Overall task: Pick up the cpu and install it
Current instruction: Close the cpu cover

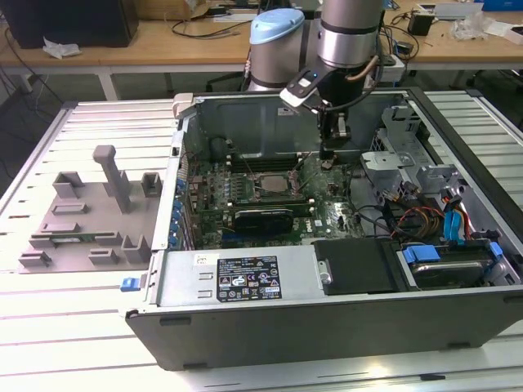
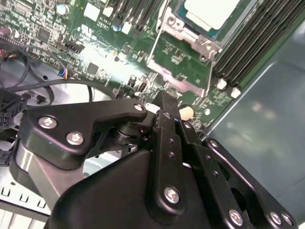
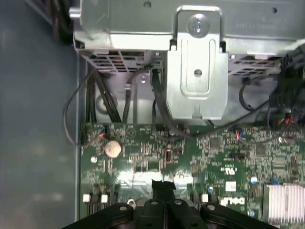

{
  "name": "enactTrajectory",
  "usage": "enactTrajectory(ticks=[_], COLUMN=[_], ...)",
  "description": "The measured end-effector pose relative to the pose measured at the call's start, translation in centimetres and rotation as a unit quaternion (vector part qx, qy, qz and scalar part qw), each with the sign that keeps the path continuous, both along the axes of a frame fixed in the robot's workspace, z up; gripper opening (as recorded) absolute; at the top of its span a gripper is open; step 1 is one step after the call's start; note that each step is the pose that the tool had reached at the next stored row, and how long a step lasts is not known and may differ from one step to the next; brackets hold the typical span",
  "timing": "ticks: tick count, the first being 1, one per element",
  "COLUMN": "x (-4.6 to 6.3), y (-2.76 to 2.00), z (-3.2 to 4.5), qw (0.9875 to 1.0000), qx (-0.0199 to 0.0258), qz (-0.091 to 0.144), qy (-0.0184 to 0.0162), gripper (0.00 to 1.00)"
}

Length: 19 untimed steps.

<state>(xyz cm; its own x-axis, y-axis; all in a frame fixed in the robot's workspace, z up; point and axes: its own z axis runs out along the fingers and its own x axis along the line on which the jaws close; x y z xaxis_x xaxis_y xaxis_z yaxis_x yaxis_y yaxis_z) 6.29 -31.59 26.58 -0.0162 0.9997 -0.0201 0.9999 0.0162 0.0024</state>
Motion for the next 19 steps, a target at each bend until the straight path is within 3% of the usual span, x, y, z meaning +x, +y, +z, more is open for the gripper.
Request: enactTrajectory(ticks=[4,11,19], x=[0.2,-1.0,-3.5], y=[-0.04,-0.04,-0.04], z=[-1.24,-1.24,-1.24], qw=[1.0000,1.0000,1.0000], qx=[0.0001,0.0001,0.0000], qz=[0.000,0.000,0.000], qy=[0.0045,0.0040,0.0014], gripper=[0.11,0.11,0.11])
